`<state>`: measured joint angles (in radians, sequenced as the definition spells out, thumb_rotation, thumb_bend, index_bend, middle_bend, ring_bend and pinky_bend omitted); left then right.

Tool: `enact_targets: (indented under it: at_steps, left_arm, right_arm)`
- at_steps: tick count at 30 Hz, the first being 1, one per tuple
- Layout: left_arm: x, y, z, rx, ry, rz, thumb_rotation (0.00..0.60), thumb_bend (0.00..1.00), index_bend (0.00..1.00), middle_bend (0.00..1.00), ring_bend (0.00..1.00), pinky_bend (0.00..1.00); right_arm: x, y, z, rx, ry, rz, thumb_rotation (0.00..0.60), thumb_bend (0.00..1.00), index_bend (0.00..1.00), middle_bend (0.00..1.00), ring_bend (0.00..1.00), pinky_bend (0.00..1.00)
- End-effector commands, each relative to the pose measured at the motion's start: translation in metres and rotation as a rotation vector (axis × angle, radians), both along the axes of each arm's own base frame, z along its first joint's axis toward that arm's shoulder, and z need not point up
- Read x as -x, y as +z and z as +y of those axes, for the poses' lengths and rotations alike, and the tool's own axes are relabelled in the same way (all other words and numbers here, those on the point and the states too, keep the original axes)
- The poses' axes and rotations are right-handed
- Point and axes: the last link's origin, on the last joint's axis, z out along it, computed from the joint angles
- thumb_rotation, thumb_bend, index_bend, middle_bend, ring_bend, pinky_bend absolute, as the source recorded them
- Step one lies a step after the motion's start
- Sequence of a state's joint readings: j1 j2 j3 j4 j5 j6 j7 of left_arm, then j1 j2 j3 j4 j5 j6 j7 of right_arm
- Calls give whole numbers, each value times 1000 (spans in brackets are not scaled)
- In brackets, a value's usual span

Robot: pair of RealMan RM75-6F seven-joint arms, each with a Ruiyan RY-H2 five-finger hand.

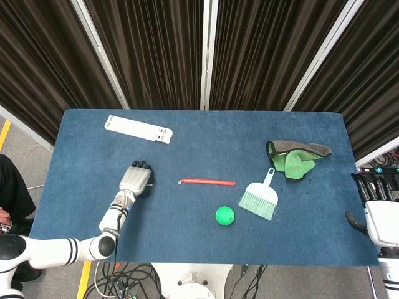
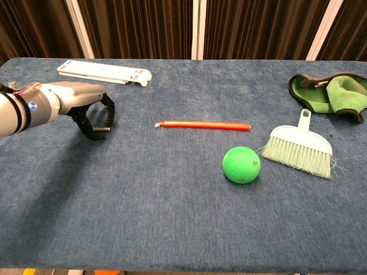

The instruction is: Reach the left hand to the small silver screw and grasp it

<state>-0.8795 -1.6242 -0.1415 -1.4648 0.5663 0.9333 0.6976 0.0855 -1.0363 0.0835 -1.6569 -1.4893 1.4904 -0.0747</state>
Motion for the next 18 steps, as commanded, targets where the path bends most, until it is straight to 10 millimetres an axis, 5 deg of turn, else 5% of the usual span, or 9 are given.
enact_targets:
  at_steps: [1, 18]
  left_arm:
    - [1, -2, 1, 5, 7, 4, 600, 302, 476, 206, 77, 103]
    - [5, -6, 2, -7, 20, -3, 600, 345, 539, 207, 77, 104]
  right_arm:
    - [1, 0, 0, 1, -2, -1, 600, 176, 40, 119, 0, 0]
    - [1, 0, 1, 0, -7, -3, 600, 176, 39, 119, 0, 0]
